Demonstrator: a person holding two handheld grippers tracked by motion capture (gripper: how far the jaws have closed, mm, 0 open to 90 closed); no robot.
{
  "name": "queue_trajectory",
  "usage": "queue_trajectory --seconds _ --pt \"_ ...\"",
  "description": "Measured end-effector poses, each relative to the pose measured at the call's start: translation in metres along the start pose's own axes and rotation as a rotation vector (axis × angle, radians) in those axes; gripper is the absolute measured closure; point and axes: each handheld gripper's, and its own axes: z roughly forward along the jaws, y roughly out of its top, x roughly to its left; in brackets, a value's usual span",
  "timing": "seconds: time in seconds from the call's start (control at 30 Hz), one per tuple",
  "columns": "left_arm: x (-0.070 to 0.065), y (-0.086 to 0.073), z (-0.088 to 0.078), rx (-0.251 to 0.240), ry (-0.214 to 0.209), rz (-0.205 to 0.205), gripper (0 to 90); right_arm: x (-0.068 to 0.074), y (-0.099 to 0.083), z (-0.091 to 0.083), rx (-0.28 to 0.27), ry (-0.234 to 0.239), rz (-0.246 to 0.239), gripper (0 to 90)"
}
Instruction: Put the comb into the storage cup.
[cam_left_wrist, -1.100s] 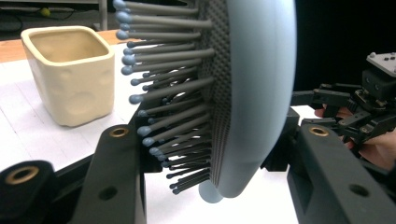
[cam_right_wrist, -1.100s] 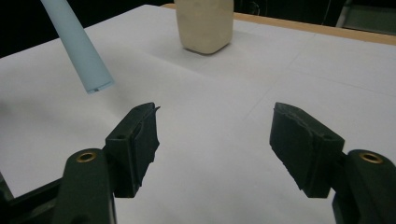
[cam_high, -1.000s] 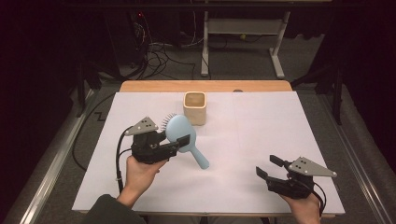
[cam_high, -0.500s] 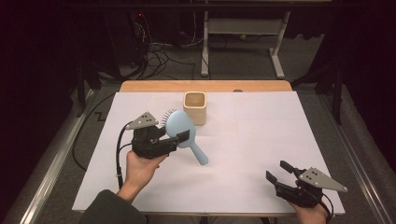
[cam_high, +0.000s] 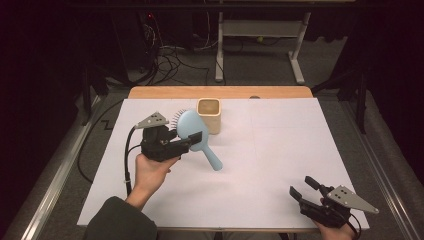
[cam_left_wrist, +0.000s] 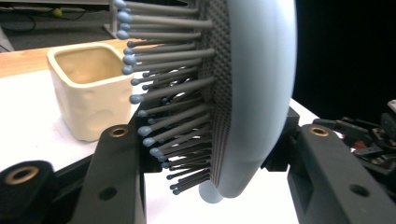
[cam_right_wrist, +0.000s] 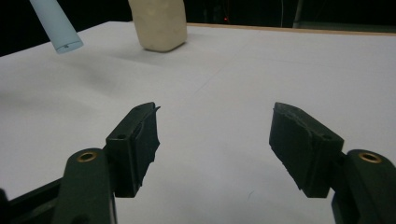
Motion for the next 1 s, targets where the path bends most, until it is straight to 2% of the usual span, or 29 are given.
queue_trajectory --seconds 0.17,0.37,0.57,0.93,1.0 --pt "0.003 0.006 0.0 -0.014 0.005 -0.006 53.6 0.0 -0.003 -0.003 -0.007 -0.008 0.018 33.2" --pt "0.007 0.01 0.006 0.007 0.012 -0.017 53.5 0.004 -0.003 -0.001 0.01 0.003 -0.026 33.2" --pt "0.01 0.022 0.007 -0.002 0.026 -0.01 53.5 0.003 -0.004 -0.002 0.013 0.015 0.003 32.3" --pt "0.014 0.047 0.02 0.007 0.056 0.014 53.4 0.003 -0.004 -0.002 0.019 0.027 0.003 32.2" --pt "0.016 0.05 0.023 0.011 0.058 0.007 53.4 0.004 -0.004 -0.001 0.023 0.03 0.002 32.2"
